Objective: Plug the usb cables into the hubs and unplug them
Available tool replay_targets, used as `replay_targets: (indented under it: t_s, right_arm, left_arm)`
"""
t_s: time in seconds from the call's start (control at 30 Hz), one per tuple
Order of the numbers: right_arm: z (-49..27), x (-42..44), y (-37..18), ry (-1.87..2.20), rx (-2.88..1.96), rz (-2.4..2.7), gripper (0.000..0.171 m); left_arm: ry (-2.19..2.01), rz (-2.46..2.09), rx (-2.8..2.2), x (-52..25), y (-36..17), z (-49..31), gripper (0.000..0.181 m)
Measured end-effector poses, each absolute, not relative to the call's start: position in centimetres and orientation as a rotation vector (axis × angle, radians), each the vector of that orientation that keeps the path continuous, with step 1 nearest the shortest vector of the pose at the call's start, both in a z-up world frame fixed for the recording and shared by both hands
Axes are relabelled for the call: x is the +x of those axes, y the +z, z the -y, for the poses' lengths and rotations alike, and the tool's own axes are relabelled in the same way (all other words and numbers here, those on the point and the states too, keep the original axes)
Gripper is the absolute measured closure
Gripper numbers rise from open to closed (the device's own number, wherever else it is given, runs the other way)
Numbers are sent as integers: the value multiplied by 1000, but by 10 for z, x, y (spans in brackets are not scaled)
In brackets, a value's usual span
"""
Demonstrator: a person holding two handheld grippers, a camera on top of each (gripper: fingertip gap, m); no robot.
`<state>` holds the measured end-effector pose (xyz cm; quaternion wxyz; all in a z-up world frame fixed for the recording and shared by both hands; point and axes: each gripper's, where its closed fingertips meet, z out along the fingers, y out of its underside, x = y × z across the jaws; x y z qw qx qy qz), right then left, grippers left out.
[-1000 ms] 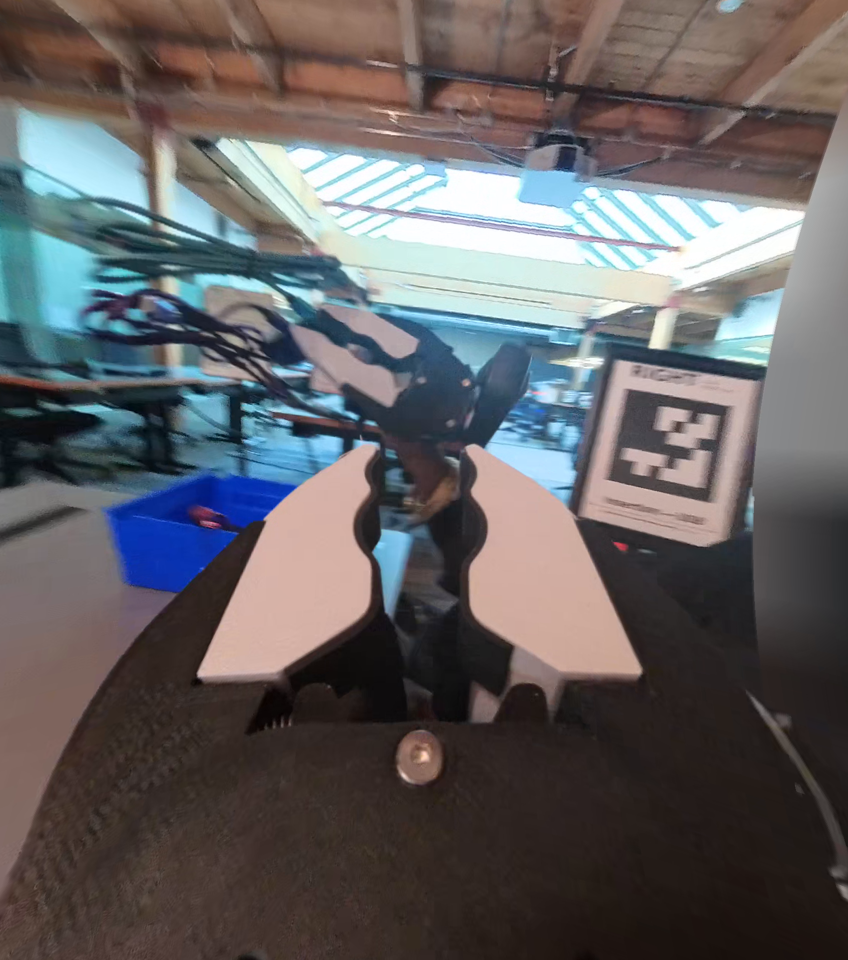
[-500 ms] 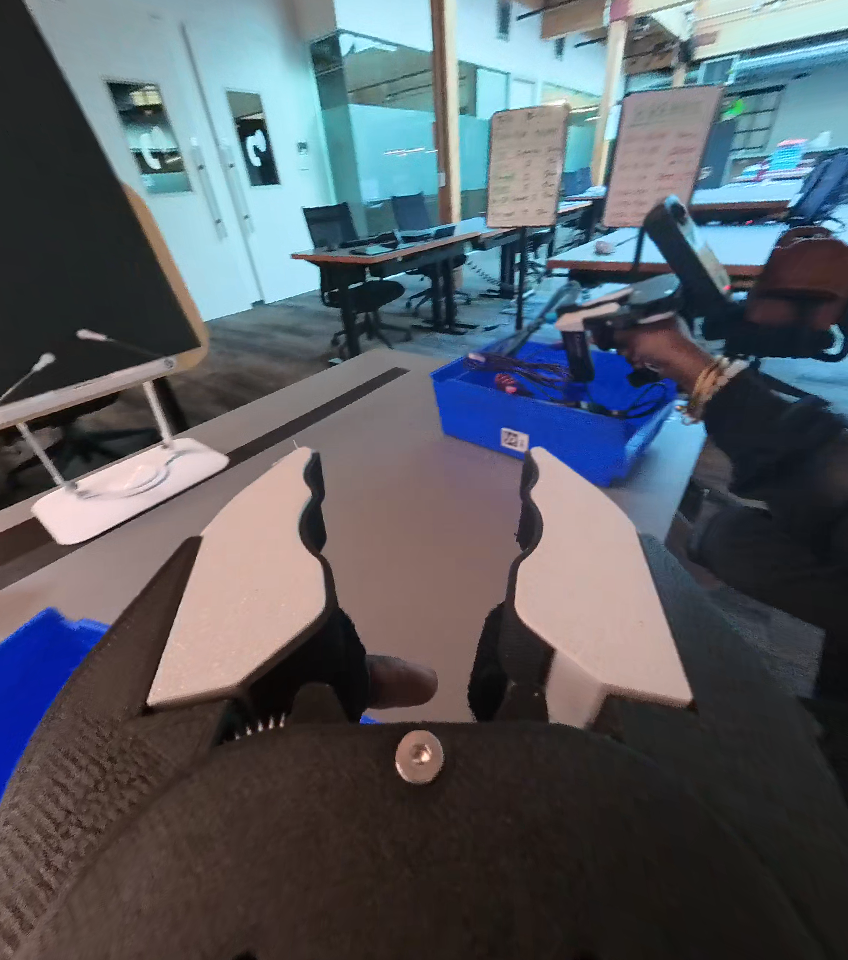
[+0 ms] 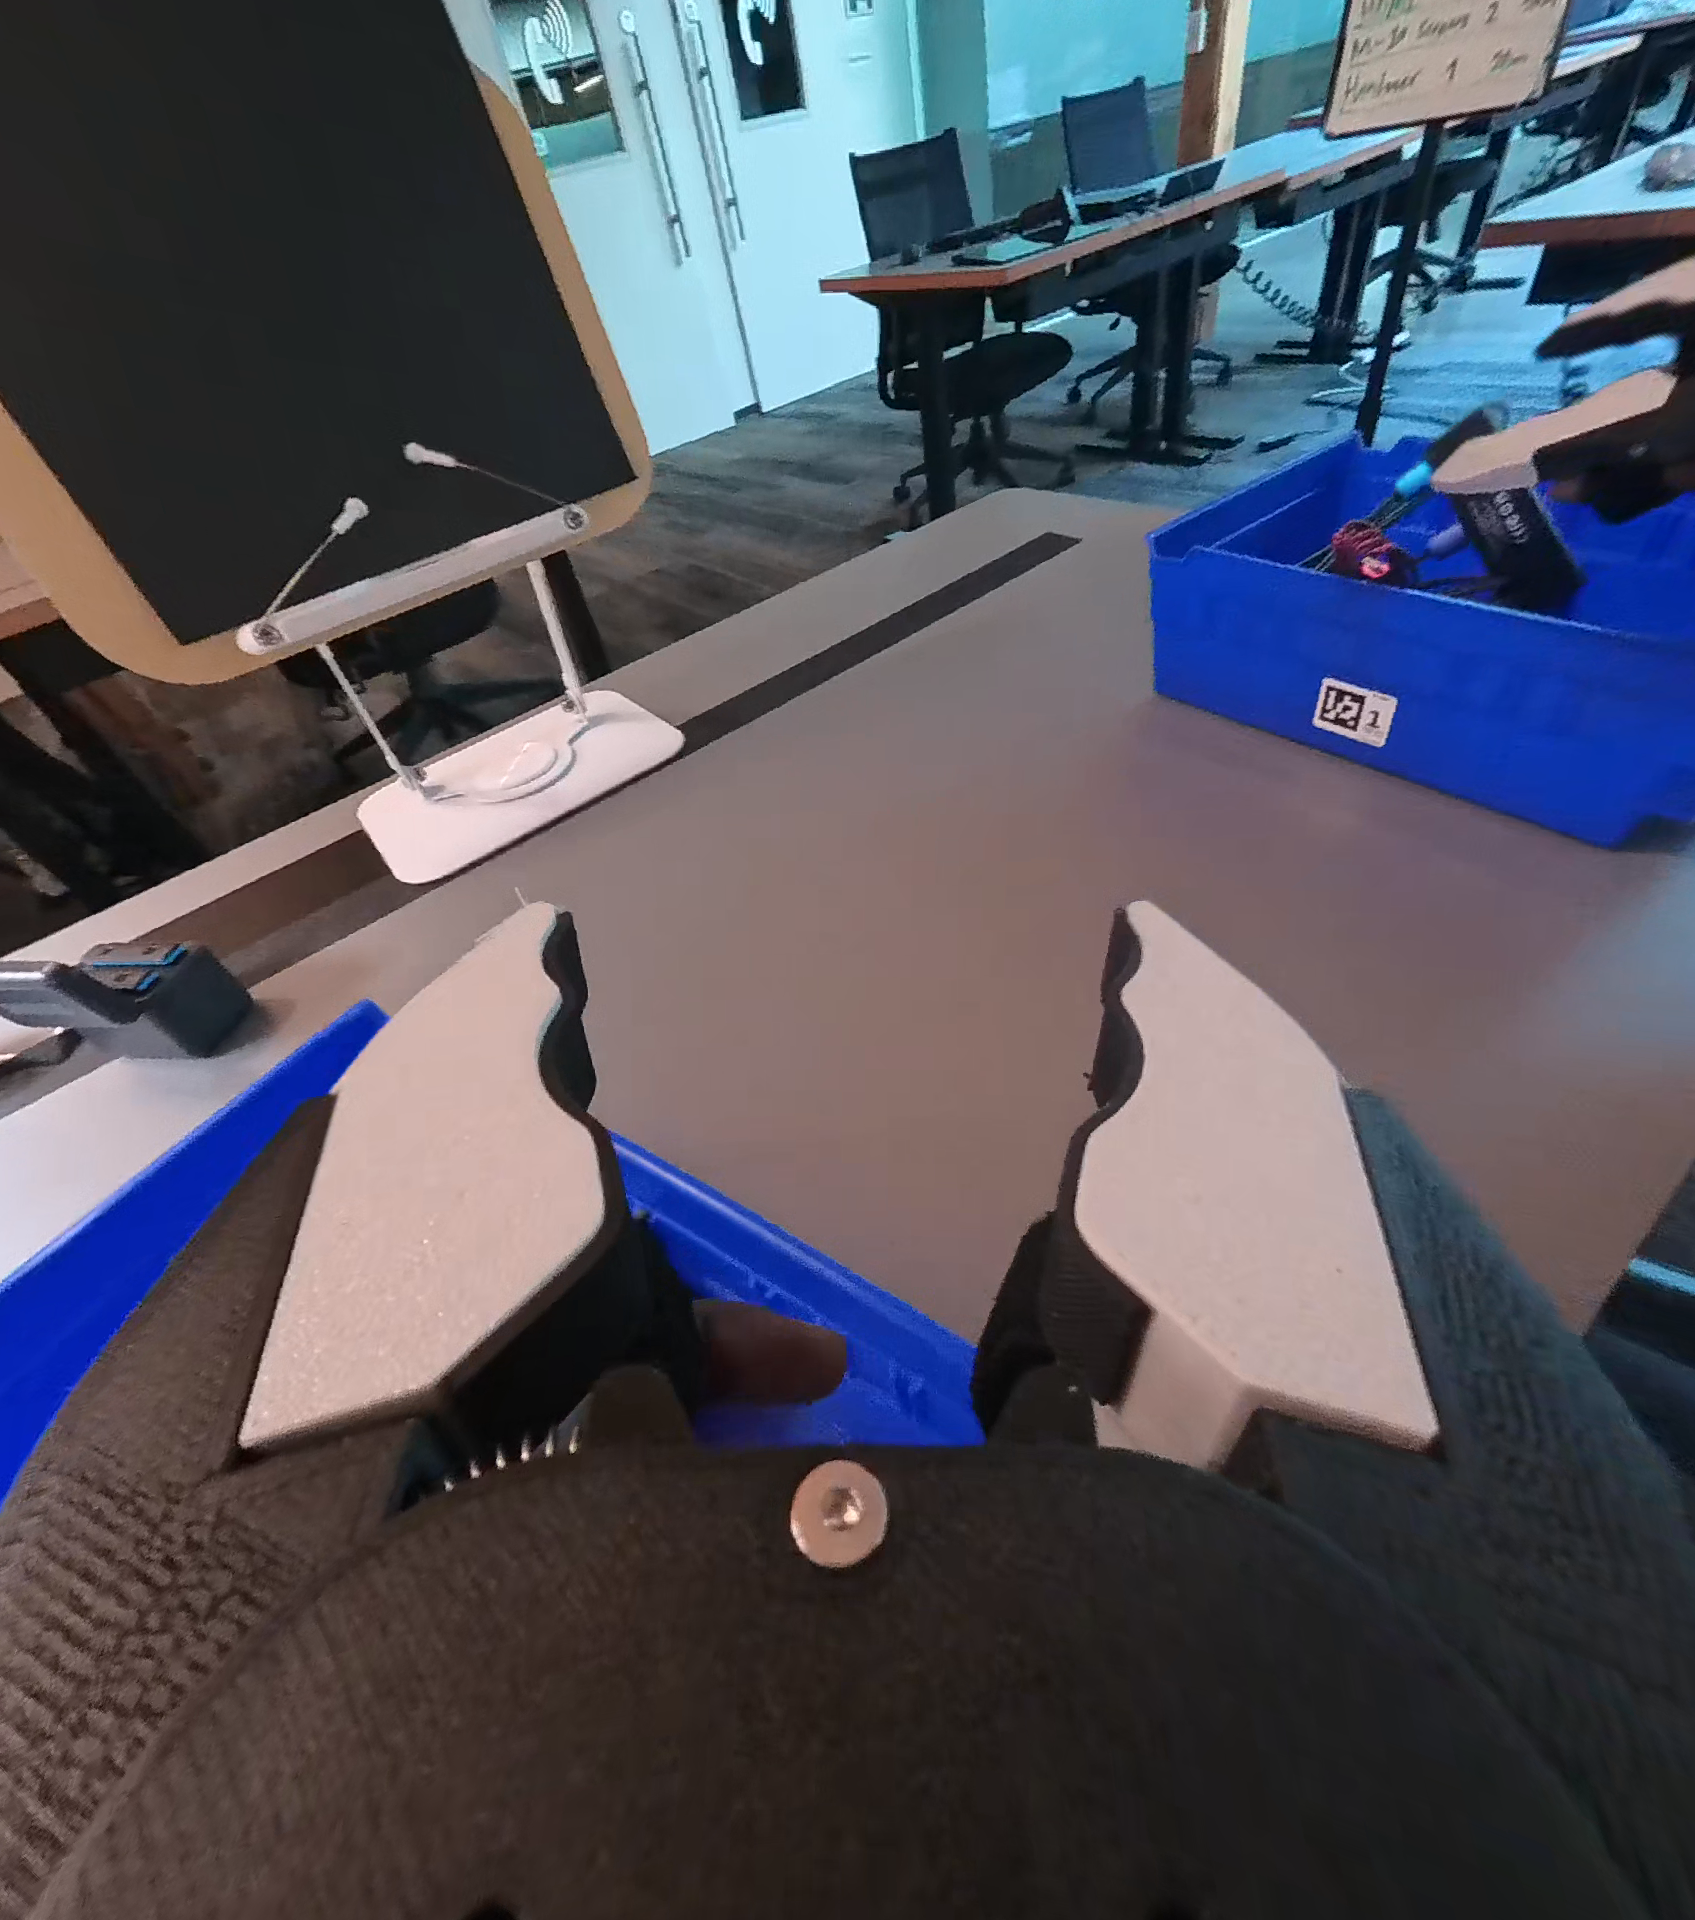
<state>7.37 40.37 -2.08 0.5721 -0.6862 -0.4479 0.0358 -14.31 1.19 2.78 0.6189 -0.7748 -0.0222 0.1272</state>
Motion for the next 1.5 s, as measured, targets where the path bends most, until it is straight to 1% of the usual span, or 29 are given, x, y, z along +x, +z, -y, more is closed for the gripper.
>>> replay_targets:
  t_s: [0.13,0.23,0.3,0.33,0.43,0.47,0.53,0.7,0.9,1.23,1.3,1.33,1.5]
  right_arm:
    - [-395,71,-10,35,-1567,1055,93]
    - [-385,67,-2,43,-1556,1052,83]
    - [-377,64,3,61,-1557,1052,72]
    - [-372,62,5,77,-1565,1055,64]
    - [-354,53,7,169,-1624,1070,32]
    - [-347,49,7,207,-1641,1078,26]
    - [-335,44,12,253,-1641,1083,26]
    - [-318,43,26,223,-1610,1072,26]
    - [-297,37,30,254,-1591,1125,26]
    - [-285,33,29,280,-1586,1172,26]
    - [-269,24,32,404,-1564,1200,26]
    - [-253,17,36,533,-1544,1224,27]
    - [-134,-7,73,1286,-1368,1304,41]
  left_arm:
    - [353,51,-1779,-145,31,-10,85]
    - [367,81,-1765,-148,33,-9,77]
    - [384,107,-1746,-152,34,-9,66]
    - [400,126,-1738,-155,35,-9,58]
    - [456,205,-1729,-168,35,-7,34]
    - [474,232,-1728,-173,35,-6,34]
    - [506,274,-1714,-180,35,-4,34]
    - [511,303,-1746,-186,28,-3,34]
    - [517,293,-1782,-186,20,-5,34]
    - [551,268,-1805,-184,16,-7,36]
    - [580,263,-1819,-185,12,-9,36]
    - [607,257,-1826,-186,10,-9,36]
    - [801,195,-1888,-181,0,-12,38]
